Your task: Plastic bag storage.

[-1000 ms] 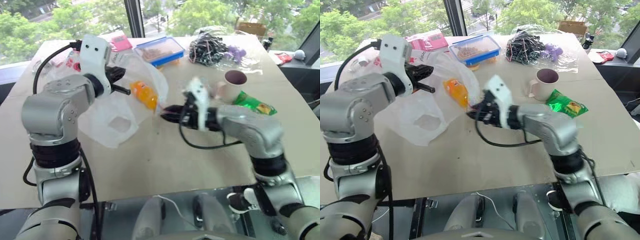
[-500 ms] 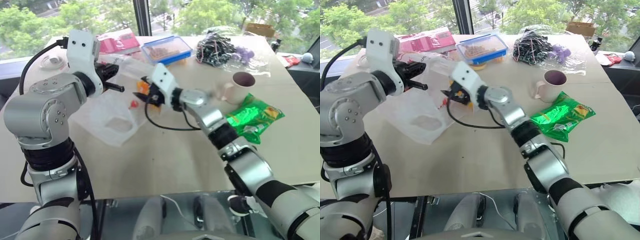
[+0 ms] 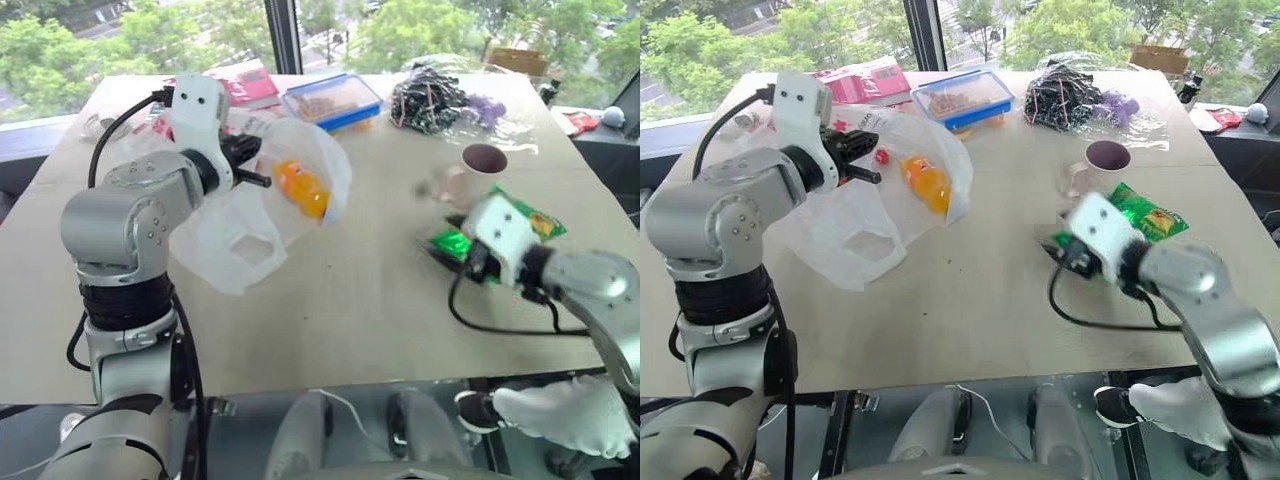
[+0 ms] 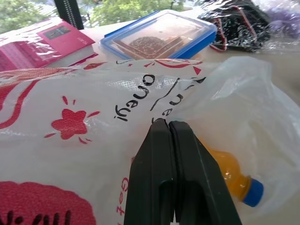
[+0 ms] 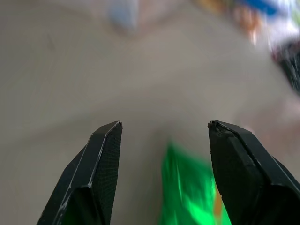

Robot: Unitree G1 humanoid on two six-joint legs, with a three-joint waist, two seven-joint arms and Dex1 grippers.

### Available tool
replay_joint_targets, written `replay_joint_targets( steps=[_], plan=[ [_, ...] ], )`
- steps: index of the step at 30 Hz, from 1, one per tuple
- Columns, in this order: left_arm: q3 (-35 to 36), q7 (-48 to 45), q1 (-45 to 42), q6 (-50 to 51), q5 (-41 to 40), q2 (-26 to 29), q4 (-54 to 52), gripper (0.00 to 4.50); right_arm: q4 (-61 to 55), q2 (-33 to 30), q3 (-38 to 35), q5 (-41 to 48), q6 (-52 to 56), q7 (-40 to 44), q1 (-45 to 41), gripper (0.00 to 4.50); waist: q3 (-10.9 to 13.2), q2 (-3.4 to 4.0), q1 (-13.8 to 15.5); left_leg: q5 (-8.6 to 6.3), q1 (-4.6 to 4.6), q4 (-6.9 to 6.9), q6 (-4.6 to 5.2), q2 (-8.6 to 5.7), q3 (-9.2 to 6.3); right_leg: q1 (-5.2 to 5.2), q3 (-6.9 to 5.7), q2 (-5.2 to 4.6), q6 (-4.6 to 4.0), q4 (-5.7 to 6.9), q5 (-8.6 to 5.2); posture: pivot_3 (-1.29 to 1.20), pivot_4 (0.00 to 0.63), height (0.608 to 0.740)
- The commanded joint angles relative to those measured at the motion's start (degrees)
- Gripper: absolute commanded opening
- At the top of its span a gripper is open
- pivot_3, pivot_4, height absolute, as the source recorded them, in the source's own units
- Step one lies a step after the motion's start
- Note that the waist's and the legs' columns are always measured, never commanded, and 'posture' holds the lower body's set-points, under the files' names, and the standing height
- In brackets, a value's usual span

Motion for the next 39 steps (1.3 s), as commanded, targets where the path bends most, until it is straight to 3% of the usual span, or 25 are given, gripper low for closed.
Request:
replay_joint_targets(
  steps=[1, 11, 21, 25, 27, 30, 32, 34, 39],
  plan=[
    [-1.0, -0.8, -1.2, -3.0, 0.6, 0.3, 0.2, 0.0, -2.8, -3.6, 0.4, -8.5, -6.1, -3.7, 3.7, 2.94, 0.0, 0.01, -0.2, 0.0, 0.01, 0.02, 0.0, 0.04, -0.01, -0.01, 0.05, 0.02, 0.0, -0.01, 0.0, 0.0, 0.15, 0.74],
    [-2.0, -1.5, -2.1, -5.1, 0.7, 0.4, 1.9, 0.0, 6.1, -10.3, 7.2, -30.2, -23.1, -7.5, 10.5, 2.94, 0.0, 0.0, 0.1, 0.01, -0.02, 0.1, -0.01, 0.01, 0.01, 0.04, 0.02, 0.02, 0.02, -0.06, -0.01, 0.0, 0.15, 0.74],
    [-1.5, -1.0, -1.5, -4.2, 0.5, 0.4, 0.5, 0.0, 4.7, -9.8, 6.3, -36.8, -25.9, -1.3, 12.0, 2.94, 0.0, 0.0, 0.1, 0.01, 0.02, 0.13, -0.01, 0.03, -0.04, 0.11, -0.03, 0.03, 0.03, -0.07, -0.01, 0.0, 0.15, 0.74],
    [-1.3, -1.0, -1.4, -3.9, 0.3, 0.5, 0.2, 0.0, -0.6, 1.1, 4.7, -33.9, -12.0, 0.0, 10.7, 2.94, 0.0, -0.02, 0.1, 0.01, 0.04, 0.17, -0.02, 0.08, -0.1, 0.21, -0.14, 0.09, 0.03, -0.1, -0.02, 0.0, 0.15, 0.74],
    [-1.3, -0.9, -1.2, -3.8, 0.3, 0.5, -0.1, 0.0, -5.0, 11.2, 2.6, -30.9, -0.4, -1.1, 9.6, 2.94, 0.0, -0.03, 0.1, 0.01, 0.06, 0.18, -0.02, 0.09, -0.15, 0.28, -0.21, 0.09, 0.02, -0.12, -0.02, 0.0, 0.15, 0.74],
    [-1.1, -0.9, -0.9, -3.9, 0.4, 0.7, -0.1, 0.0, -13.8, 24.8, -4.1, -20.7, 11.8, 1.7, 6.9, 2.94, 0.0, 0.06, 0.1, 0.01, 0.08, 0.19, -0.03, 0.15, -0.33, 0.28, -0.21, 0.12, 0.02, -0.08, -0.01, 0.0, 0.15, 0.74],
    [-1.3, -1.1, -0.6, -4.0, 0.4, 0.8, 0.0, 0.0, -18.2, 35.3, -13.9, -10.9, 24.9, 7.1, 3.9, 2.94, 0.0, 0.0, 0.1, 0.01, 0.11, 0.2, -0.02, 0.09, -0.33, 0.31, -0.17, 0.09, 0.02, -0.09, -0.01, 0.0, 0.15, 0.74],
    [-1.5, -1.3, -0.7, -4.2, 0.4, 0.7, 0.4, 0.0, -19.4, 40.1, -21.4, -0.4, 34.6, 11.2, 5.0, 2.94, 0.0, 0.0, 0.3, 0.01, 0.1, 0.21, -0.02, 0.1, -0.42, 0.34, -0.26, 0.12, 0.02, -0.12, -0.01, 0.0, 0.15, 0.74],
    [-1.9, -1.5, -1.0, -4.4, 0.3, 0.6, 0.8, 0.0, -19.4, 52.9, -32.3, 2.6, 44.9, 2.6, 4.4, 2.94, 0.0, 0.05, 0.6, 0.0, 0.16, 0.19, -0.01, 0.06, -0.41, 0.37, -0.26, 0.09, -0.01, -0.06, 0.0, 0.0, 0.15, 0.74]
  ],
)
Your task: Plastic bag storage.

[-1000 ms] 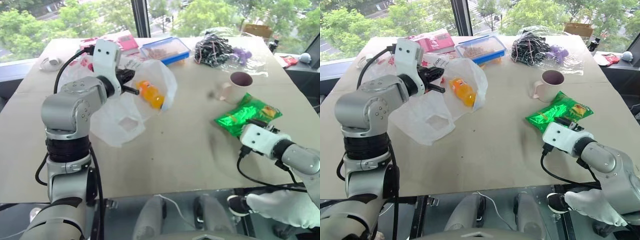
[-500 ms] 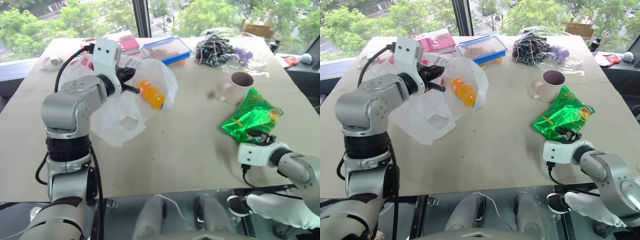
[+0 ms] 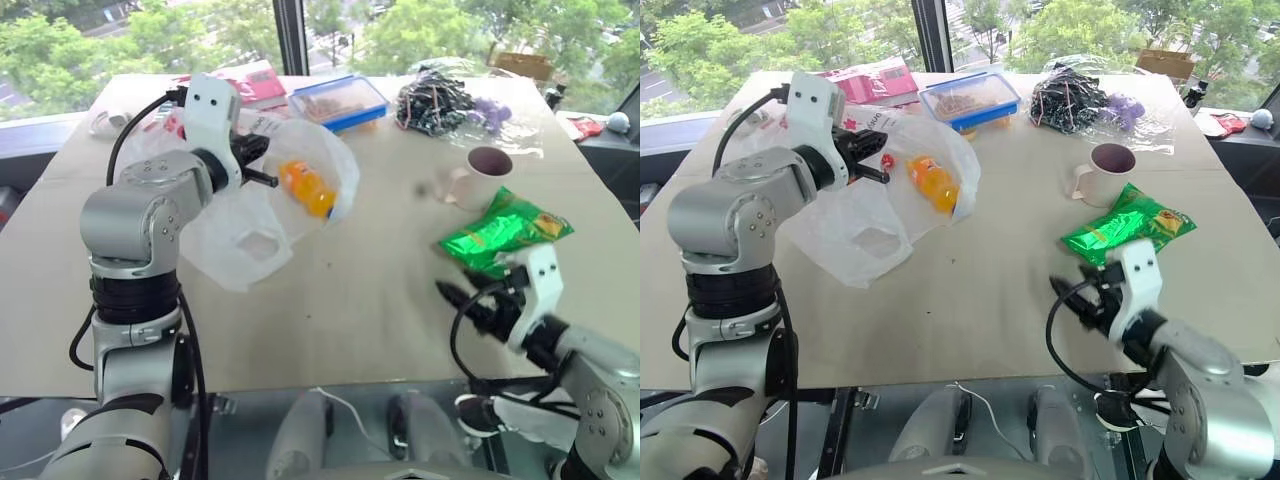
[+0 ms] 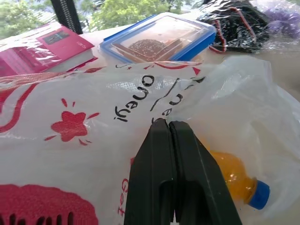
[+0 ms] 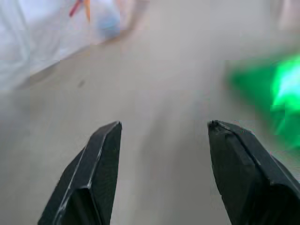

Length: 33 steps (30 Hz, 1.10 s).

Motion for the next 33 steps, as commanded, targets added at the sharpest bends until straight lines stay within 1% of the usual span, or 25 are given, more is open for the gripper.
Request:
replay_joint_targets(
  steps=[1, 3, 8, 9, 12, 14, 17, 19, 25, 30, 33],
  plan=[
    [0.2, -0.6, -0.7, -0.7, -0.1, 0.6, -1.4, 0.0, -2.0, 8.7, -7.9, 1.8, 5.1, -5.7, -1.0, 2.94, 0.0, 0.04, -0.1, 0.0, 0.03, 0.0, 0.0, 0.0, 0.01, 0.0, 0.02, 0.0, 0.0, 0.02, 0.0, 0.0, 0.15, 0.74],
    [0.2, -0.7, -0.8, -0.6, -0.1, 0.8, -1.4, 0.0, -2.0, 14.8, -11.6, 3.1, 5.6, -8.4, -1.8, 2.94, 0.0, 0.11, -0.3, 0.0, 0.08, -0.05, 0.0, -0.01, 0.04, 0.0, 0.07, 0.0, 0.0, 0.03, 0.0, 0.0, 0.15, 0.74],
    [0.1, -1.1, -1.0, -0.5, 0.0, 1.2, -1.1, 0.0, -2.0, 23.2, -17.7, 6.2, 0.3, -14.7, -4.8, 2.94, 0.0, 0.13, -0.6, 0.0, 0.11, -0.08, 0.0, -0.01, 0.09, -0.03, 0.12, 0.01, 0.0, 0.05, 0.0, 0.0, 0.15, 0.74],
    [0.1, -1.2, -1.1, -0.4, 0.0, 1.2, -1.1, 0.0, -1.7, 24.4, -18.1, 7.1, -0.6, -15.7, -4.9, 2.94, 0.0, 0.13, -0.7, 0.0, 0.14, -0.09, 0.0, 0.0, 0.12, -0.02, 0.16, 0.01, 0.0, 0.06, 0.0, 0.0, 0.15, 0.74],
    [-0.1, -1.4, -1.1, -0.1, 0.0, 1.3, -1.4, 0.0, 1.2, 26.1, -15.2, 11.0, -4.9, -18.9, -2.8, 2.94, 0.0, 0.13, -0.7, 0.0, 0.14, -0.1, 0.0, 0.01, 0.15, -0.03, 0.19, 0.02, 0.0, 0.06, 0.0, 0.0, 0.15, 0.74],
    [-0.1, -1.4, -1.3, 0.2, -0.1, 1.3, -1.6, 0.0, 4.0, 26.0, -13.9, 14.4, -8.2, -20.5, -1.9, 2.94, 0.0, 0.13, -0.7, 0.0, 0.14, -0.1, 0.0, 0.01, 0.16, -0.03, 0.19, 0.01, 0.0, 0.06, 0.0, 0.0, 0.15, 0.74],
    [0.0, -1.5, -1.5, 0.5, -0.2, 1.6, -1.7, 0.0, 9.3, 25.7, -14.3, 19.4, -13.5, -25.1, -2.1, 2.94, 0.0, 0.13, -0.7, 0.0, 0.14, -0.1, 0.0, 0.01, 0.16, -0.02, 0.2, 0.01, 0.0, 0.05, 0.0, 0.0, 0.15, 0.74],
    [0.0, -1.5, -1.7, 0.9, -0.2, 1.9, -1.9, 0.0, 13.2, 24.2, -13.3, 22.1, -17.5, -28.4, -1.5, 2.94, 0.0, 0.13, -0.7, 0.0, 0.14, -0.1, 0.0, 0.01, 0.16, -0.03, 0.21, 0.01, 0.0, 0.05, 0.0, 0.0, 0.15, 0.74],
    [0.3, -1.5, -1.5, 1.5, -0.2, 2.4, -2.4, 0.0, 22.9, 23.1, -14.1, 38.6, -26.4, -39.2, -3.0, 2.94, 0.0, 0.13, -0.7, 0.0, 0.14, -0.11, 0.01, 0.03, 0.18, -0.03, 0.22, 0.02, 0.0, 0.05, 0.0, 0.0, 0.15, 0.74],
    [0.3, -1.6, -1.4, 1.6, -0.2, 2.7, -2.7, 0.0, 31.0, 19.1, -11.8, 53.6, -35.2, -48.1, -4.7, 2.94, 0.0, 0.15, -0.7, -0.01, 0.14, -0.12, 0.02, 0.06, 0.2, -0.03, 0.23, 0.02, -0.01, 0.04, -0.01, 0.0, 0.15, 0.74],
    [0.3, -1.6, -1.5, 1.6, -0.2, 2.8, -2.7, 0.0, 35.8, 15.9, -9.2, 57.6, -40.3, -51.1, -6.3, 2.94, 0.0, 0.15, -0.8, -0.01, 0.14, -0.13, 0.02, 0.06, 0.22, -0.03, 0.24, 0.03, 0.0, 0.04, -0.01, 0.0, 0.15, 0.74]
  ],
)
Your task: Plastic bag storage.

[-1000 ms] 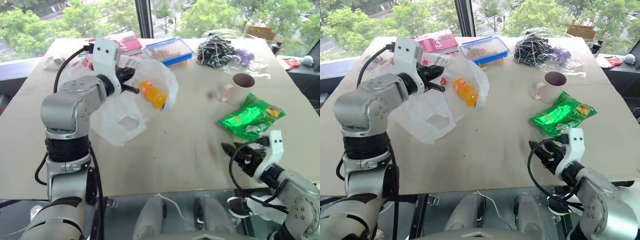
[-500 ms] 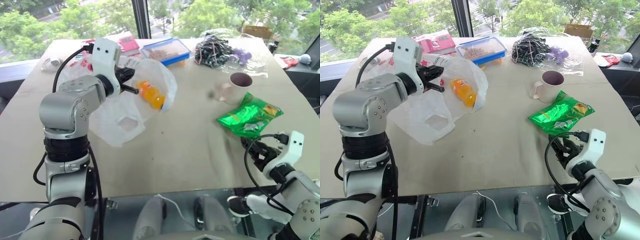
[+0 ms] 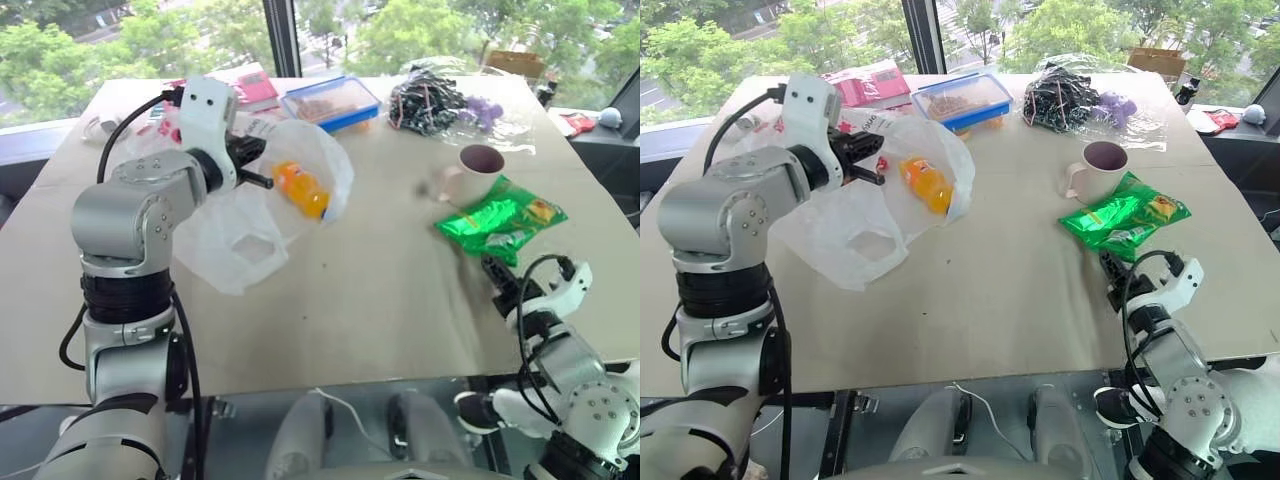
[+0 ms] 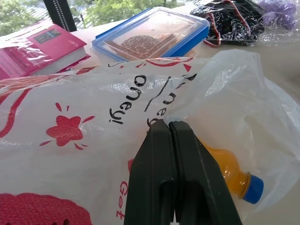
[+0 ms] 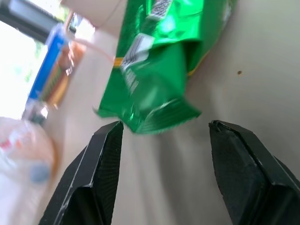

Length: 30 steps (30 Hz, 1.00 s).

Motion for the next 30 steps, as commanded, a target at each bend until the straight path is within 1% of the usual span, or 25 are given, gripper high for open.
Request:
replay_joint_targets(
  steps=[1, 5, 7, 11, 15, 18, 20, 21, 22, 23, 25, 28, 29, 30],
  plan=[
    [0.4, -0.4, -1.1, -0.5, -0.2, 0.8, -2.5, 0.0, 4.3, 8.9, 3.2, 5.4, -7.4, -3.5, -6.3, 2.94, 0.0, 0.01, -0.2, 0.0, 0.0, 0.0, 0.0, 0.0, 0.03, 0.0, 0.02, 0.0, 0.0, 0.0, 0.0, 0.0, 0.15, 0.74],
    [0.5, -0.3, -0.8, -0.2, -0.3, 0.9, -3.0, 0.0, 7.4, 7.2, 5.8, 8.1, -11.5, -5.2, -7.6, 2.94, 0.0, 0.02, -0.3, 0.0, 0.06, -0.04, 0.01, 0.09, 0.05, -0.01, 0.08, 0.12, -0.01, -0.01, 0.0, 0.0, 0.15, 0.74],
    [0.5, -0.4, -0.7, -0.2, -0.3, 0.9, -3.0, 0.0, 9.2, 6.6, 7.6, 8.0, -13.4, -5.5, -8.6, 2.94, 0.0, 0.02, -0.2, 0.0, 0.04, -0.07, 0.0, 0.1, 0.06, -0.03, 0.07, 0.14, -0.02, -0.02, -0.01, 0.0, 0.15, 0.74],
    [0.2, -0.4, -0.9, -0.1, -0.3, 0.7, -2.9, 0.0, 12.7, 5.6, 10.2, 5.2, -17.8, -6.8, -10.8, 2.94, 0.0, 0.02, -0.1, -0.01, -0.02, -0.05, 0.02, 0.07, 0.09, -0.03, 0.11, 0.09, 0.0, -0.07, 0.01, 0.0, 0.15, 0.74],
    [0.2, -0.4, -0.8, 0.2, -0.4, 0.8, -3.2, 0.0, 16.3, 4.7, 11.5, 0.0, -22.8, -9.3, -11.4, 2.94, 0.0, 0.04, -0.1, -0.02, -0.02, -0.05, 0.03, 0.09, 0.06, -0.04, 0.07, 0.11, -0.01, -0.06, 0.0, 0.0, 0.15, 0.74],
    [0.1, -0.3, -0.8, 0.2, -0.3, 0.7, -3.3, 0.0, 18.5, 4.0, 11.9, -2.6, -25.8, -9.7, -11.3, 2.13, 0.0, 0.02, -0.1, -0.02, -0.01, -0.05, 0.03, 0.08, 0.09, -0.05, 0.11, 0.11, -0.01, -0.06, 0.0, 0.0, 0.15, 0.74],
    [0.2, -0.2, -0.8, 0.2, -0.3, 0.6, -3.4, 0.0, 18.4, 3.6, 12.5, -3.5, -26.7, -9.5, -10.7, 1.19, 0.0, -0.02, -0.1, -0.02, 0.01, -0.05, 0.03, 0.09, 0.08, -0.03, 0.1, 0.11, 0.0, -0.06, 0.0, 0.0, 0.15, 0.74],
    [0.2, -0.2, -0.8, 0.2, -0.3, 0.5, -3.4, 0.0, 18.0, 3.2, 12.8, -3.7, -26.8, -9.4, -10.3, 0.82, 0.0, -0.03, -0.1, -0.02, 0.03, -0.05, 0.03, 0.09, 0.08, -0.02, 0.1, 0.11, 0.0, -0.06, 0.0, 0.0, 0.15, 0.74],
    [0.3, -0.2, -0.7, 0.2, -0.3, 0.5, -3.5, 0.0, 17.2, 2.6, 13.4, -4.2, -26.6, -9.2, -9.6, 0.26, 0.0, -0.03, -0.1, -0.02, 0.05, -0.05, 0.03, 0.09, 0.08, 0.0, 0.1, 0.11, 0.0, -0.05, 0.0, 0.0, 0.15, 0.74],
    [0.3, -0.1, -0.7, 0.1, -0.2, 0.5, -3.5, 0.0, 16.0, 1.8, 13.9, -4.2, -25.8, -8.9, -8.6, 0.03, 0.0, -0.03, -0.1, -0.02, 0.05, -0.05, 0.03, 0.09, 0.07, 0.01, 0.1, 0.11, 0.0, -0.05, 0.0, 0.0, 0.15, 0.74],
    [0.4, 0.0, -0.5, 0.2, -0.2, 0.3, -3.7, 0.0, 13.4, -0.1, 15.0, -4.4, -24.1, -8.3, -6.3, 0.03, 0.0, -0.04, 0.2, -0.02, 0.06, -0.05, 0.03, 0.08, 0.05, 0.04, 0.08, 0.1, -0.01, -0.06, 0.0, 0.0, 0.15, 0.74],
    [0.6, 0.1, -0.3, 0.0, -0.2, 0.2, -3.7, 0.0, 5.0, -7.1, 18.6, -4.4, -18.4, -3.3, 0.8, 0.03, -0.1, 0.01, 0.5, -0.02, 0.01, -0.05, 0.04, 0.07, 0.02, 0.03, 0.05, 0.09, -0.01, -0.1, 0.0, 0.0, 0.15, 0.74],
    [0.7, 0.0, -0.3, -0.1, -0.2, 0.2, -3.6, 0.0, 1.6, -9.4, 19.1, -2.1, -16.2, -1.4, 3.5, 0.03, -0.1, 0.01, 0.6, -0.04, -0.08, -0.05, 0.07, 0.07, 0.02, 0.03, -0.03, 0.07, -0.01, -0.18, 0.0, 0.0, 0.15, 0.74],
    [0.8, 0.0, -0.3, -0.2, -0.2, 0.2, -3.4, 0.0, -2.5, -12.7, 19.2, 2.5, -13.3, 1.6, 7.1, 0.03, -0.1, 0.0, 0.5, -0.06, -0.12, -0.05, 0.09, 0.07, 0.01, 0.02, -0.06, 0.06, -0.01, -0.22, 0.0, 0.0, 0.15, 0.74]
  ],
)
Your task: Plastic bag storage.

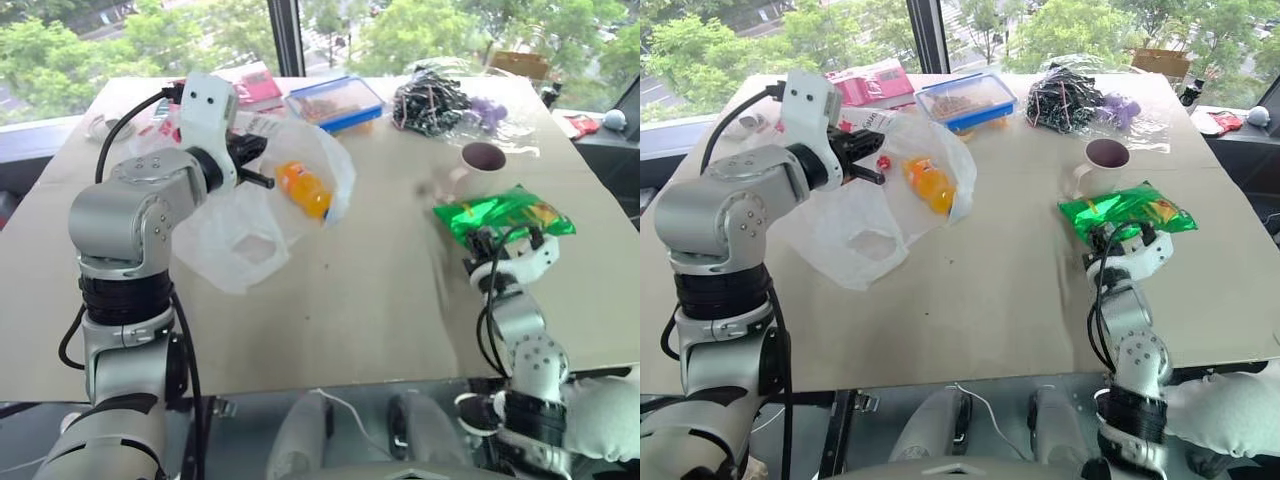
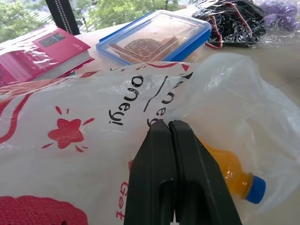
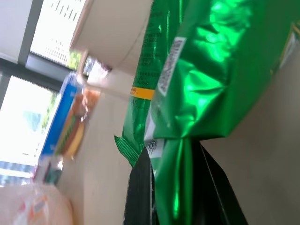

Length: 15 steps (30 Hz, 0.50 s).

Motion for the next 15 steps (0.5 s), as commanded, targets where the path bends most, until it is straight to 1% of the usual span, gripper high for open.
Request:
replay_joint_targets(
  steps=[1, 4, 6, 8, 10, 11, 13, 15],
  plan=[
    [0.8, -0.1, -0.4, -0.7, -0.2, 0.3, -1.6, 0.0, -10.6, -7.7, -0.7, 10.0, 8.0, 7.2, 9.1, 0.03, 0.0, 0.04, 0.0, -0.02, -0.03, 0.0, 0.03, 0.0, 0.0, 0.0, 0.0, 0.0, 0.01, -0.05, 0.01, 0.0, 0.15, 0.74],
    [0.9, -0.6, -0.3, -1.2, -0.6, 0.1, -0.8, 0.0, -20.6, -20.1, -1.6, 20.6, 14.1, 16.5, 17.5, 0.03, 0.0, 0.05, -0.4, -0.11, -0.05, 0.05, 0.19, -0.03, 0.01, 0.0, 0.05, -0.1, 0.03, -0.05, 0.0, 0.0, 0.15, 0.74],
    [0.8, -1.5, -0.4, -1.7, -1.1, -0.1, -0.2, 0.0, -22.8, -25.7, -2.1, 26.5, 15.4, 19.6, 18.5, 0.03, 0.0, 0.04, -0.8, -0.13, 0.04, 0.1, 0.23, -0.03, 0.11, 0.01, 0.16, -0.07, 0.05, -0.01, -0.01, 0.0, 0.15, 0.74],
    [0.9, -3.2, -0.6, -1.7, -2.6, -0.6, -0.2, 0.0, -22.1, -30.4, 0.0, 30.7, 17.0, 22.8, 13.9, 0.03, 0.1, -0.01, -1.2, -0.14, 0.25, 0.1, 0.23, 0.11, 0.15, 0.17, 0.2, 0.1, 0.2, -0.03, -0.1, 0.0, 0.15, 0.74],
    [0.5, -5.3, -0.6, -1.5, -4.3, -0.6, -1.3, 0.0, -18.6, -31.7, 4.5, 33.2, 18.4, 24.0, 5.2, 0.03, 0.1, -0.05, -1.3, -0.14, 0.68, 0.08, 0.23, 0.27, 0.2, 0.58, 0.21, 0.19, 0.18, -0.06, -0.2, 0.0, 0.15, 0.74],
    [0.5, -6.1, -0.6, -1.6, -5.0, -0.6, -1.7, 0.0, -16.4, -31.3, 6.9, 33.6, 18.9, 24.5, 0.7, 0.03, 0.1, -0.04, -1.3, -0.15, 0.88, 0.06, 0.23, 0.42, 0.21, 0.74, 0.21, 0.3, 0.03, -0.08, -0.3, 0.0, 0.15, 0.74],
    [0.5, -6.6, -0.9, -1.3, -5.6, -0.4, -2.0, 0.0, -11.6, -29.3, 12.1, 32.8, 20.8, 26.9, -8.4, 0.03, 0.1, -0.03, -1.4, -0.15, 0.89, 0.04, 0.23, 0.48, 0.2, 0.73, 0.22, 0.44, -0.03, -0.12, -0.27, 0.0, 0.15, 0.74],
    [0.7, -6.7, -0.9, -1.1, -5.8, 0.0, -2.2, 0.0, -6.8, -26.6, 16.5, 30.1, 22.1, 29.6, -15.3, 0.03, 0.1, -0.01, -1.3, -0.15, 0.82, 0.02, 0.23, 0.52, 0.18, 0.67, 0.23, 0.55, -0.02, -0.1, -0.22, 0.0, 0.15, 0.74]
  ],
)
